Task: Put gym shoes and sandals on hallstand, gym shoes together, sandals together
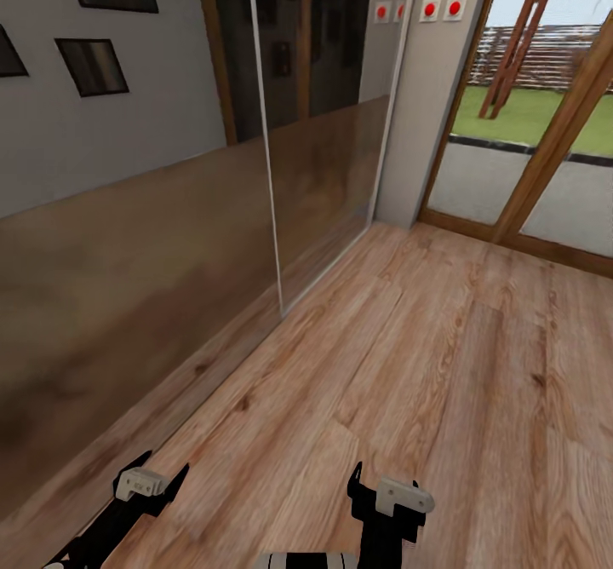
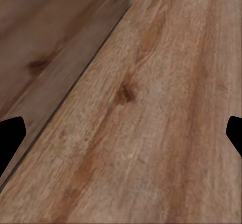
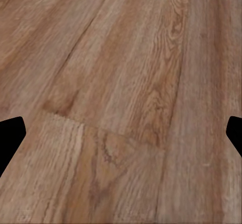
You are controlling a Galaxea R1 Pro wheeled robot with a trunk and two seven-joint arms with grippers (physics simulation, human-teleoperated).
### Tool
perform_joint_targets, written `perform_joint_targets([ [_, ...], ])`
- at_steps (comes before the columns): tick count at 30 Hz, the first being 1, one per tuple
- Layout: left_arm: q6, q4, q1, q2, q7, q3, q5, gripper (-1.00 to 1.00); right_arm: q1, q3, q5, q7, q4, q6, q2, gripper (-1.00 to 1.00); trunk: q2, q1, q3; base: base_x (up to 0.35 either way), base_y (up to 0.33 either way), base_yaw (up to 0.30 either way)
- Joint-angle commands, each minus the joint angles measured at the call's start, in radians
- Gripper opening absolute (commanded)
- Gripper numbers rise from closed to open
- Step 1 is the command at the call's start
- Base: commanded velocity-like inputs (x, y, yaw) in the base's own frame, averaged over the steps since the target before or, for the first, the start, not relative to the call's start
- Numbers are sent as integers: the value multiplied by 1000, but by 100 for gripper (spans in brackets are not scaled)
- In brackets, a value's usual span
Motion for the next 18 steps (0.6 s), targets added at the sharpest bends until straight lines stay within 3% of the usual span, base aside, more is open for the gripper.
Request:
perform_joint_targets([
  [1, -5, -1, -1, -1, -4, 4, -8, 100, -1, 2, -5, -5, -1, -1, 0, 100, 0, 0, -1, 98, -66, -11],
  [7, -5, -1, -1, 0, -4, 4, -8, 100, -1, 2, -5, -5, -1, -1, 0, 100, 0, 0, 0, 60, -40, -88],
  [18, -5, -1, -1, -2, -4, 3, -11, 100, -1, 2, -5, -5, -1, -1, 0, 100, 0, 0, 3, 19, -29, -211],
])
